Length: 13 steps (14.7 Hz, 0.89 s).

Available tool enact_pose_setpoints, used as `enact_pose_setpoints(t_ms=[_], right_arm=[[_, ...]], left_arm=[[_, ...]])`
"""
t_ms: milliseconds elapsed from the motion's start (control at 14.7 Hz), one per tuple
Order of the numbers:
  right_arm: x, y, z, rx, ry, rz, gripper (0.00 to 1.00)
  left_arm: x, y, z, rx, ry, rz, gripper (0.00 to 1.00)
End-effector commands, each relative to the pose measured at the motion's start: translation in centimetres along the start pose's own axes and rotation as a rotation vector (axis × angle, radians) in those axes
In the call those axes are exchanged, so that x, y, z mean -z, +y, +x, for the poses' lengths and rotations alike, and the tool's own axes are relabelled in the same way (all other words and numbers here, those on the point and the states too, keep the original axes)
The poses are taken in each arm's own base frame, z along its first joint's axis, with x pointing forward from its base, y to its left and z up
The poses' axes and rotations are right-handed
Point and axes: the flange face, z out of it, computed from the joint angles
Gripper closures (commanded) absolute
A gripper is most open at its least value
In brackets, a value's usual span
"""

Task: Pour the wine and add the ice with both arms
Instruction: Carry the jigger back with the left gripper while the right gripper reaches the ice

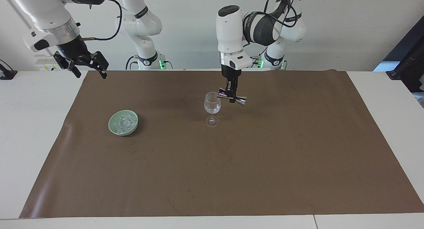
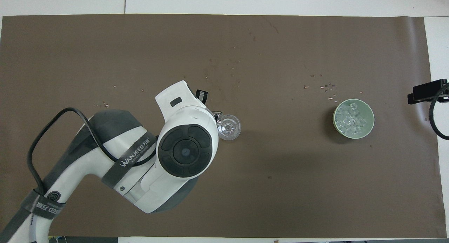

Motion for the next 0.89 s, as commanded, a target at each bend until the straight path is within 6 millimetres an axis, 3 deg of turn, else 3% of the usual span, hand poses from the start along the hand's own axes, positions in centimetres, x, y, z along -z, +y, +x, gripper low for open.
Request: enact_pose_setpoints(t_ms=[0, 68, 136, 409, 545, 818], right_arm=[[-1.0, -0.8, -0.6, 0.039, 0.019, 0.014, 0.0], [-1.7, -2.4, -0.6, 0.065, 0.029, 0.031, 0.0], [-2.6, -2.9, -0.6, 0.07, 0.044, 0.036, 0.0], [-8.3, -3.0, -0.1, 0.067, 0.084, 0.043, 0.0], [-10.4, -2.9, 0.4, 0.1, 0.089, 0.04, 0.0], [-17.3, -1.8, -0.6, 0.146, 0.091, 0.034, 0.0]], left_arm=[[-0.5, 1.0, 1.3, 0.086, -0.094, -0.009, 1.0], [-0.9, 0.9, 1.3, 0.111, -0.13, -0.006, 1.0], [-1.4, 0.8, 1.5, 0.135, -0.159, -0.002, 1.0], [-2.5, 1.9, 5.7, 0.158, -0.304, 0.023, 1.0], [-3.3, 2.3, 8.7, 0.134, -0.381, 0.063, 1.0], [-4.6, 3.1, 17.1, 0.168, -0.534, 0.069, 1.0]])
